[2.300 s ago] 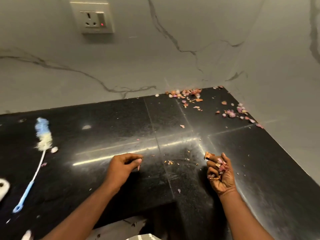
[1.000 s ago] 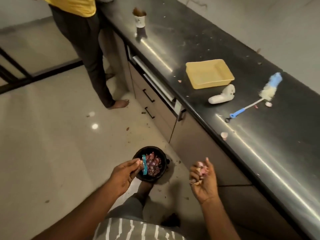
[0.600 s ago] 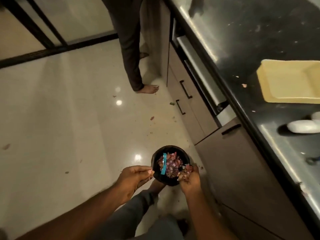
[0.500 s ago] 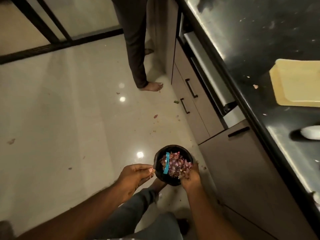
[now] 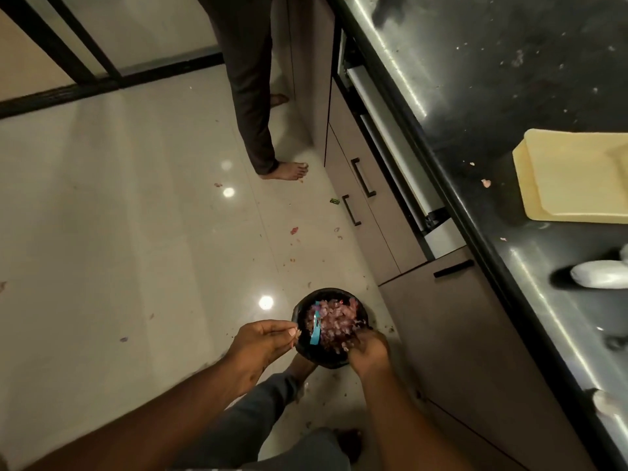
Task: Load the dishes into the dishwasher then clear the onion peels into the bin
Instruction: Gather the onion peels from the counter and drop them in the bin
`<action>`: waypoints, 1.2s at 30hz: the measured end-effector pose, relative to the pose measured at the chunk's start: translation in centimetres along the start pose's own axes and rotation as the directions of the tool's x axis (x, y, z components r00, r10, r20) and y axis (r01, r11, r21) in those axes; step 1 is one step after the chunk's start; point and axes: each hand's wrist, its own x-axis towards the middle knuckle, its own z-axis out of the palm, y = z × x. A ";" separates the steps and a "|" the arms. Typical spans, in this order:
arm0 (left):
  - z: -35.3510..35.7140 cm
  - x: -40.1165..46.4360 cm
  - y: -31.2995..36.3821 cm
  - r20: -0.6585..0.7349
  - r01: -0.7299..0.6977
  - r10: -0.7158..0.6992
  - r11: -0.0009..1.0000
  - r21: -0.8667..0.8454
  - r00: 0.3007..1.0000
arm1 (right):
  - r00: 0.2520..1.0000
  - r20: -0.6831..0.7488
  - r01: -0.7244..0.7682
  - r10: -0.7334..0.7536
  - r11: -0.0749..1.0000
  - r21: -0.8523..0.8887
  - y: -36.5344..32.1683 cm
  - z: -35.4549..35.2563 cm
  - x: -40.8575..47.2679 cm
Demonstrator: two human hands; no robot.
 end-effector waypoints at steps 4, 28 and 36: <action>1.0 0.2 -0.1 0.022 -0.001 0.000 1.000 0.019 1.000 | 0.996 0.092 0.030 -0.009 0.974 -0.224 -0.5 0.3 -0.7; 3.4 2.2 -1.4 0.061 -0.012 0.001 0.982 0.188 0.998 | 0.999 0.042 -0.004 0.005 1.000 -0.026 -2.9 -0.3 -4.3; 3.7 2.8 -1.3 0.078 -0.031 0.017 0.985 0.170 0.997 | 0.995 0.089 0.078 -0.049 0.931 -0.358 -1.4 -0.6 -2.5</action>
